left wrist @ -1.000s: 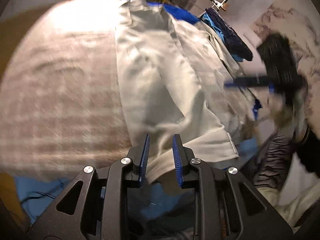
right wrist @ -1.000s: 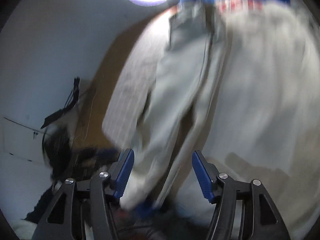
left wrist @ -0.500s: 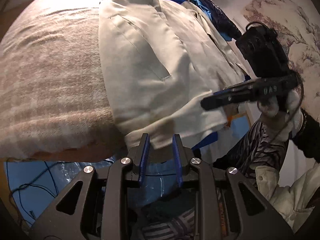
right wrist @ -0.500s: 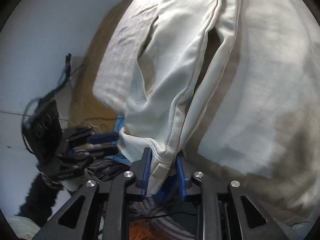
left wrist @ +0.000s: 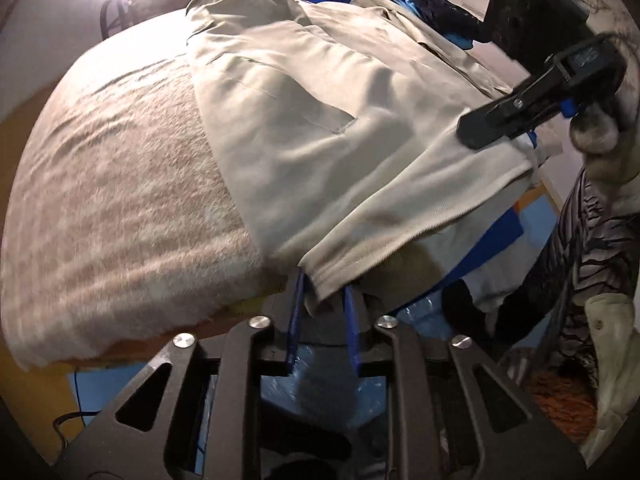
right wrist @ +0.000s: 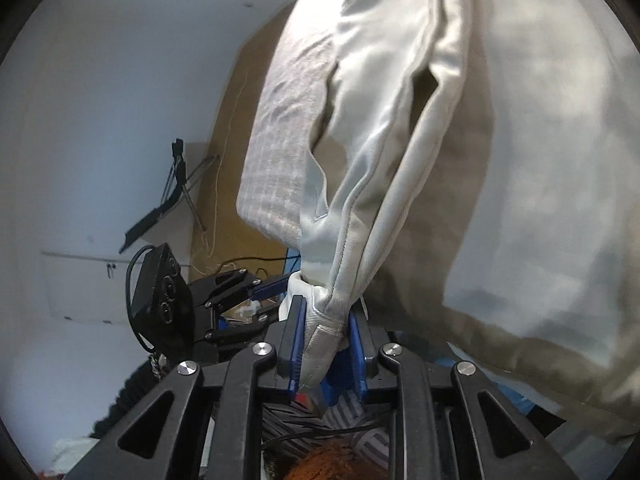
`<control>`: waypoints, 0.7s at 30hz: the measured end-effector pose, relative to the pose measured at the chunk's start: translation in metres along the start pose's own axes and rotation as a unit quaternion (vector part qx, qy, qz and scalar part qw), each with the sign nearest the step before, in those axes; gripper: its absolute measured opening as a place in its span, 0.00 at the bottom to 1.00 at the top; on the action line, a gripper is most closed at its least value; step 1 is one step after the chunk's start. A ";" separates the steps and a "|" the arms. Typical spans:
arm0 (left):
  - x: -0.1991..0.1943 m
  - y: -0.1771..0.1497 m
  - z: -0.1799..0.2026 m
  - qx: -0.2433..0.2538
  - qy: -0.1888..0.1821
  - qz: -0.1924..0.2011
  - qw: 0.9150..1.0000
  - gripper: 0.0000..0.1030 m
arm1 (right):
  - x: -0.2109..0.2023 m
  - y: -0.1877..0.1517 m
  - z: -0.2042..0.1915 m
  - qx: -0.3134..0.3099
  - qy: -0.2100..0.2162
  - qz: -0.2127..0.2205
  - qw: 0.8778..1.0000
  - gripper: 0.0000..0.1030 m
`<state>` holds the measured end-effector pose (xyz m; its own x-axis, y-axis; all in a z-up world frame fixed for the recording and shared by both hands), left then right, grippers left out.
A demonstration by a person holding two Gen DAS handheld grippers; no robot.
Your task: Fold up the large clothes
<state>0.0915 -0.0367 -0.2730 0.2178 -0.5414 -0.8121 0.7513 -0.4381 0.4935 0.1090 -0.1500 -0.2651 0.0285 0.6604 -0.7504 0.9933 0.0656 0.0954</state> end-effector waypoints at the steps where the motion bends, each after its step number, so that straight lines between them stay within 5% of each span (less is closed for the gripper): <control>1: -0.001 0.001 0.001 0.002 0.004 0.004 1.000 0.10 | -0.002 0.001 -0.002 -0.005 -0.002 0.001 1.000 0.19; 6: -0.016 -0.015 0.007 -0.021 -0.002 0.010 1.000 0.00 | -0.002 -0.003 -0.005 -0.019 -0.014 0.006 1.000 0.18; 15: -0.012 -0.030 0.018 0.002 0.013 -0.009 1.000 0.00 | 0.025 -0.013 0.015 -0.007 -0.044 -0.019 0.999 0.18; 17: -0.007 -0.035 0.024 0.015 0.007 -0.029 0.999 0.00 | 0.030 -0.019 0.023 -0.017 -0.076 -0.029 0.997 0.15; 21: -0.015 -0.040 0.030 0.024 -0.010 -0.042 0.999 0.00 | 0.031 -0.019 0.021 -0.012 -0.074 -0.029 0.997 0.15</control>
Point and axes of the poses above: each gripper's, at about its wrist camera, not at the fingertips, and x roughly the way its jaws point, z to its right, y to its top, the point moved 7 cm from there along x, roughly the way its jaws point, and after that the axes turned 8 degrees about -y, right-handed, at the moved point
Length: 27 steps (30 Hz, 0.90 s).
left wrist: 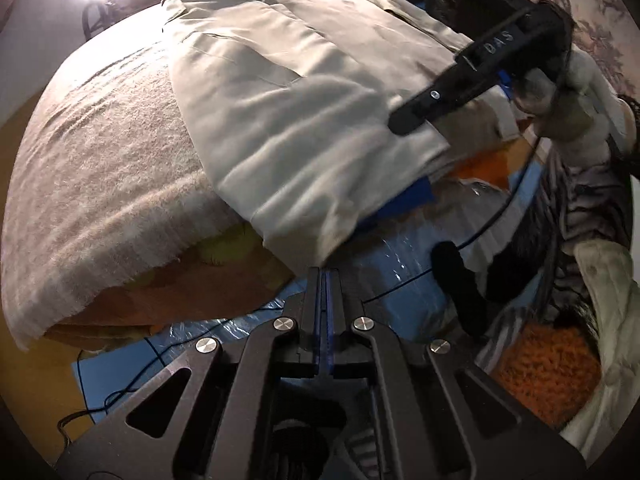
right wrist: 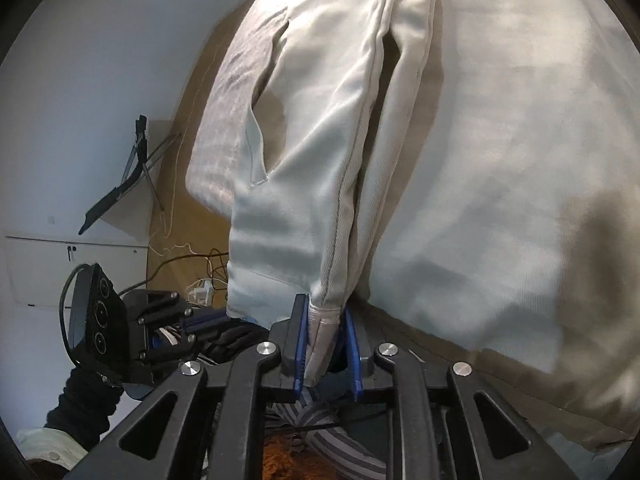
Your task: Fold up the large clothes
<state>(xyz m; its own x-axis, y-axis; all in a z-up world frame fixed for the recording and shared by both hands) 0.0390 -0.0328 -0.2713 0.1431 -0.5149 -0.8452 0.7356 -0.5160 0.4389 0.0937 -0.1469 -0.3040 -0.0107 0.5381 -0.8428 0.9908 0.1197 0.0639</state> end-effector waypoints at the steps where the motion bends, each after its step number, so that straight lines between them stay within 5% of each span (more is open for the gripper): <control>1: -0.007 0.000 -0.002 -0.006 -0.003 0.005 1.000 0.00 | -0.002 0.000 -0.002 -0.004 0.000 0.003 1.000 0.15; 6: -0.049 0.024 -0.034 -0.075 -0.008 0.058 0.995 0.00 | -0.023 0.001 -0.014 -0.054 -0.025 0.017 0.998 0.33; 13: -0.050 0.094 -0.051 -0.099 -0.015 0.133 0.986 0.00 | -0.095 0.054 -0.024 -0.095 -0.050 0.132 0.985 0.37; 19: -0.014 0.131 -0.058 -0.115 -0.037 0.132 0.984 0.00 | -0.149 0.140 -0.030 -0.112 -0.069 0.245 0.961 0.39; 23: 0.006 0.139 -0.051 -0.094 -0.033 0.118 0.988 0.00 | -0.145 0.213 -0.046 -0.147 -0.105 0.277 0.944 0.39; 27: 0.022 0.136 -0.050 -0.086 -0.036 0.098 0.991 0.00 | -0.116 0.281 -0.055 -0.161 -0.125 0.265 0.943 0.36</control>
Point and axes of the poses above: each gripper's, at about its wrist camera, not at the fingertips, and x roughly the way its jaws point, z to its right, y to its top, the point moved 7 cm from there along x, roughly the way its jaws point, and after that the axes turned 8 degrees about -y, right-handed, at the moved point
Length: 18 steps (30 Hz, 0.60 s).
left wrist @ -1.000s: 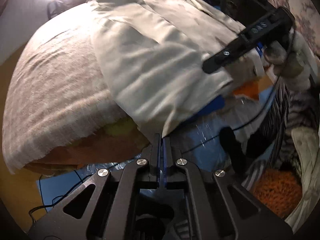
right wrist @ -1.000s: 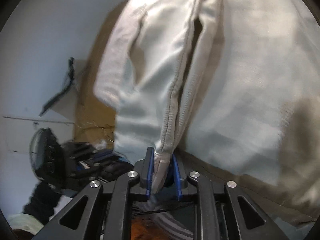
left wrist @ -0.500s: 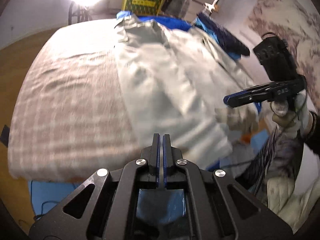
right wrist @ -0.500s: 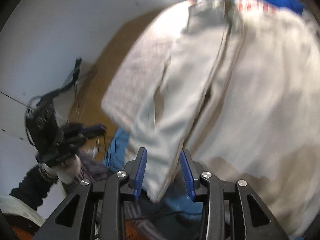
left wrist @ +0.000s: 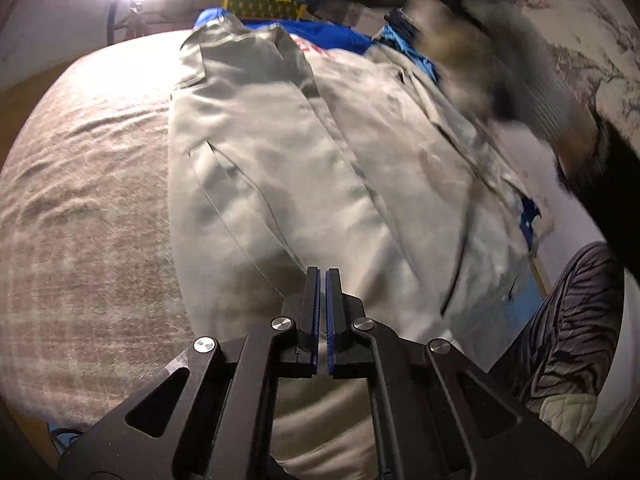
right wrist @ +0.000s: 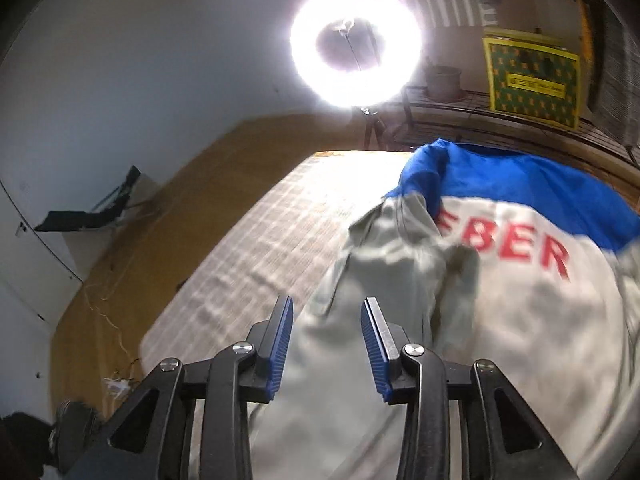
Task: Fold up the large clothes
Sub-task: 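Release the right gripper and move it toward the blue collar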
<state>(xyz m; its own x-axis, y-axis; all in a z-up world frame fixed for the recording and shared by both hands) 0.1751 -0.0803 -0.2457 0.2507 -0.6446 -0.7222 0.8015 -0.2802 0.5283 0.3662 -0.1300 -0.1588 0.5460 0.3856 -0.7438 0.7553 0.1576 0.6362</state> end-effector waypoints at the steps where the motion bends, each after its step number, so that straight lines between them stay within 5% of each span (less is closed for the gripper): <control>1: 0.004 -0.003 -0.002 -0.004 -0.004 -0.007 1.000 0.00 | 0.017 0.009 0.000 -0.002 -0.005 -0.003 1.000 0.36; 10: 0.018 -0.004 -0.009 -0.008 -0.020 -0.032 0.999 0.00 | 0.136 0.055 0.047 0.026 -0.050 -0.030 0.998 0.29; 15: 0.023 -0.007 -0.004 -0.003 -0.035 -0.044 0.998 0.00 | 0.172 0.051 0.082 0.047 -0.084 -0.057 0.994 0.22; 18: 0.030 -0.017 0.001 0.002 -0.048 -0.060 0.997 0.00 | 0.181 0.049 0.083 0.039 -0.099 -0.036 0.994 0.23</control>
Point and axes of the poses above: each gripper's, at about its wrist camera, not at the fingertips, and x roughly the way its jaws point, z to its right, y to its top, the point moved 7 cm from there along x, roughly the way its jaws point, and after that the axes turned 8 degrees about -y, right-handed, at the moved point
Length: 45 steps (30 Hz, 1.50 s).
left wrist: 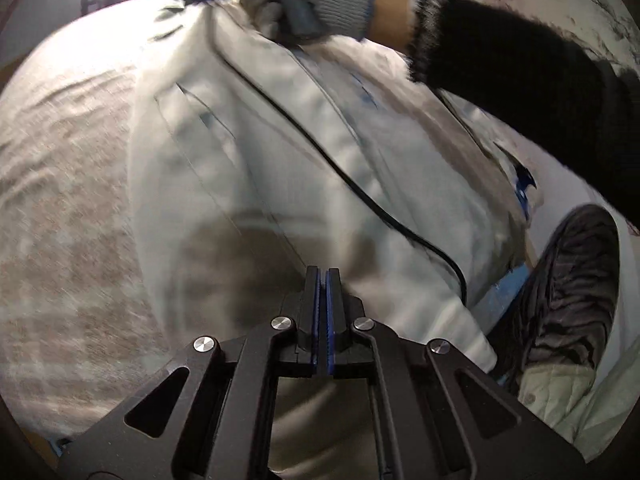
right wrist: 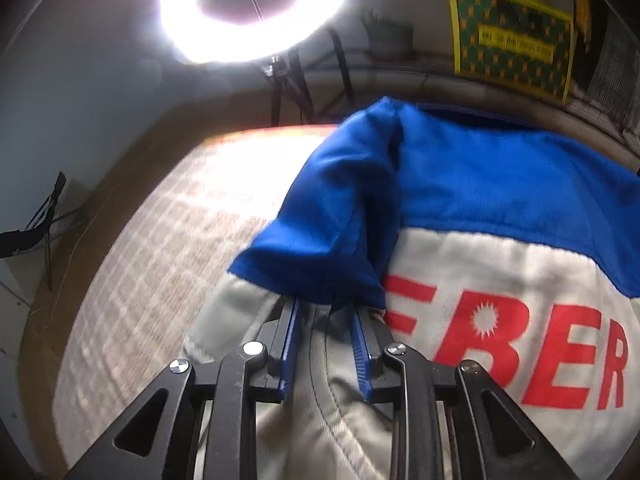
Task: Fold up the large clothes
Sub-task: 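Release the right gripper and move it toward the blue collar, then move the open right gripper across the jacket back to the other blue cuff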
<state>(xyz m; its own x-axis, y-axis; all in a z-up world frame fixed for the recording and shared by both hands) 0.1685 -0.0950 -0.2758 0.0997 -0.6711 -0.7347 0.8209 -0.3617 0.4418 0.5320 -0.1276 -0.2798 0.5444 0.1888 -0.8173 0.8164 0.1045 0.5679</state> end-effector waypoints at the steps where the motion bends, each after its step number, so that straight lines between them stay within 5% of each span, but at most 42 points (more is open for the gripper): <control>1: -0.001 -0.001 0.002 0.002 0.003 0.004 1.000 0.00 | 0.000 0.001 0.000 0.002 -0.001 0.000 1.000 0.24; 9: -0.008 -0.020 0.018 0.040 0.013 -0.001 0.999 0.00 | -0.048 0.011 0.008 0.063 0.056 0.016 0.996 0.29; 16: -0.011 -0.041 0.041 0.063 0.000 0.004 0.998 0.00 | -0.154 -0.007 0.034 0.076 0.070 0.063 0.993 0.38; 23: -0.039 -0.034 0.050 0.040 -0.006 0.061 0.997 0.00 | -0.268 -0.050 0.072 0.086 0.062 0.102 0.989 0.44; 30: -0.016 -0.030 0.079 0.083 -0.003 0.040 0.996 0.00 | -0.357 -0.103 0.107 0.092 0.030 0.128 0.987 0.47; 39: 0.029 -0.036 0.088 0.125 0.029 -0.031 0.991 0.00 | -0.415 -0.180 0.180 0.137 -0.031 0.126 0.982 0.47; 45: 0.003 -0.014 0.114 0.121 0.017 0.010 0.993 0.00 | -0.426 -0.254 0.250 0.194 -0.079 0.102 0.972 0.57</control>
<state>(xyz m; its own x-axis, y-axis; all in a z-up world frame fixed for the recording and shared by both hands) 0.0931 -0.1656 -0.2255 0.1361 -0.6589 -0.7398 0.6605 -0.4962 0.5634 0.1410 -0.4785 -0.0995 0.7010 0.0112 -0.7131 0.6822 -0.3020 0.6659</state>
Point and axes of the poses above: each gripper's, at about its wrist camera, not at the fingertips, and x roughly the way its jaws point, z to its right, y to its top, the point moved 7 cm from there along x, roughly the way its jaws point, and after that the axes turned 8 degrees about -y, right-handed, at the moved point
